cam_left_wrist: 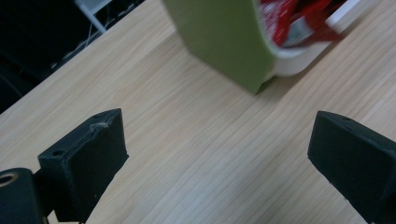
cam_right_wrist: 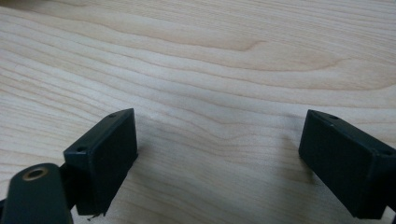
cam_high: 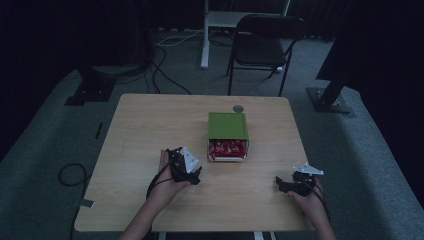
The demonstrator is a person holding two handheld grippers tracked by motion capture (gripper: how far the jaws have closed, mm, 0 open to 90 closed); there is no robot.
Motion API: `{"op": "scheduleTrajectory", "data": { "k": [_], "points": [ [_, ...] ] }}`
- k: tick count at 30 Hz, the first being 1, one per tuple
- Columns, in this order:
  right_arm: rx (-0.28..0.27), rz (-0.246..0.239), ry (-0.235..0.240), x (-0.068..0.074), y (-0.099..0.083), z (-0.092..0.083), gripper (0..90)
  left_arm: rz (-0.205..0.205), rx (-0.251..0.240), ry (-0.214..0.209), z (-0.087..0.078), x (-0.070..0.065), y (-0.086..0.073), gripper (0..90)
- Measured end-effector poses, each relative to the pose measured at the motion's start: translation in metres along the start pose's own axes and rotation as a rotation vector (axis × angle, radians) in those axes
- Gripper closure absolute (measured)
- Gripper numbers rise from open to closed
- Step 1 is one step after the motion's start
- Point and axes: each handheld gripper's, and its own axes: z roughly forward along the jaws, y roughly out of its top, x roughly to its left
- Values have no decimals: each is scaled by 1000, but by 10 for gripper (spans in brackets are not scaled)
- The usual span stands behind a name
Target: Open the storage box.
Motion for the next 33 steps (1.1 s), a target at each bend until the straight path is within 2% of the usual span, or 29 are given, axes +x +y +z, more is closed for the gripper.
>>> {"op": "scheduleTrajectory", "data": {
  "k": [3,5,6,7,8,10,11,15,16,18,19,20,21,23,25,28,29,30,31,32,33],
  "points": [
    [0,0,0,0,0,0,111,15,-13,-13,0,-4,5,52],
    [0,0,0,0,0,0,110,36,-37,-42,1,-10,10,52],
    [0,0,0,0,0,0,110,56,-44,-43,1,-13,12,52],
    [0,0,0,0,0,0,110,56,-44,-43,1,-13,12,52],
    [0,0,0,0,0,0,110,83,-46,-53,2,-18,15,52],
    [0,0,0,0,0,0,110,97,-47,-54,2,-20,17,52],
    [0,0,0,0,0,0,110,121,-49,-59,3,-24,21,52],
    [-1,0,0,0,0,0,110,149,-58,-65,4,-29,27,52],
    [-1,0,0,0,0,0,111,180,-60,-60,4,-33,31,53],
    [-1,0,0,0,0,0,111,205,-67,-71,5,-37,34,53],
    [-1,0,0,0,0,0,110,205,-67,-71,5,-37,34,57],
    [-1,0,0,0,0,0,111,240,-67,-72,7,-40,37,60],
    [-1,0,0,0,0,0,111,240,-67,-72,7,-40,37,60],
    [-1,0,0,0,0,0,111,280,-70,-73,11,-45,42,60],
    [-1,0,0,0,0,0,111,288,-73,-73,12,-47,43,60],
    [-1,0,0,0,0,0,110,349,-76,-76,17,-53,48,75],
    [-1,0,0,0,0,0,110,349,-76,-76,17,-53,48,75],
    [-1,0,0,0,0,0,111,381,-72,-74,20,-57,50,76],
    [-1,0,0,0,0,0,111,381,-72,-74,20,-57,50,88],
    [-1,0,0,0,0,0,110,424,-66,-65,22,-61,51,95],
    [-1,0,0,0,0,0,110,424,-66,-65,22,-61,51,108]
  ]
}}
